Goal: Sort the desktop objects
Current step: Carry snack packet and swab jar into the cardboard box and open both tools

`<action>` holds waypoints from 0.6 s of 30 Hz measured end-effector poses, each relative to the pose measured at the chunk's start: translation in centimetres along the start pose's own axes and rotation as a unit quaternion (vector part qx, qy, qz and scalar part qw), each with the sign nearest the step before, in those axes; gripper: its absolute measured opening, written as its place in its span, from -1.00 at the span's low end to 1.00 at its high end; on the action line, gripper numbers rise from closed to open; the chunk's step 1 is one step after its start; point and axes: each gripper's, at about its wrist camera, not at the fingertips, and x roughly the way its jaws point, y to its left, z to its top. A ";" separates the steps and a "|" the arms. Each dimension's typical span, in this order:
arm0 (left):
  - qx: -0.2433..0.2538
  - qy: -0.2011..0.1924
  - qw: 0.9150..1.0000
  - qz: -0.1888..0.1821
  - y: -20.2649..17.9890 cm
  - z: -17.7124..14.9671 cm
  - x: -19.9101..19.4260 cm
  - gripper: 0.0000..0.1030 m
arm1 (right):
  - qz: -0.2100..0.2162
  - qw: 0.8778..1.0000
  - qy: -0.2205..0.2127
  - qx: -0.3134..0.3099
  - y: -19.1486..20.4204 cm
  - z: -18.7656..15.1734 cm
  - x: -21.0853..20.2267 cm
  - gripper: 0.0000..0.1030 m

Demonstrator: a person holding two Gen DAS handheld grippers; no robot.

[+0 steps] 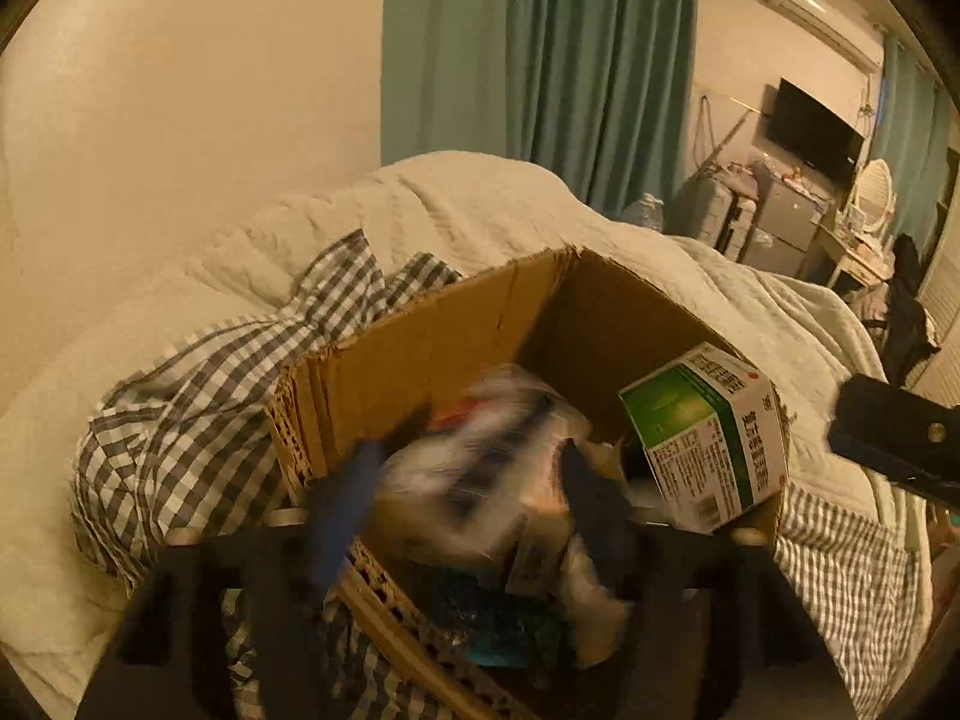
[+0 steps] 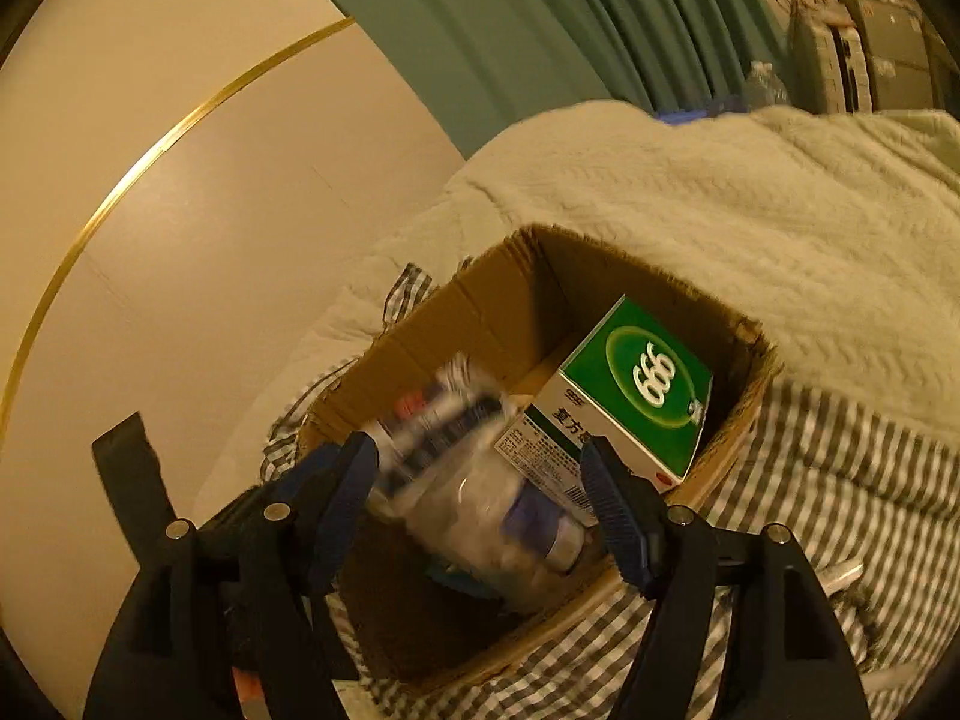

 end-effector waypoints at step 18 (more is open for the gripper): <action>0.087 0.049 0.982 -0.159 -12.5 -6.3 -5.9 0.56 | -0.216 0.974 0.021 0.066 -14.1 -11.2 -14.9 0.37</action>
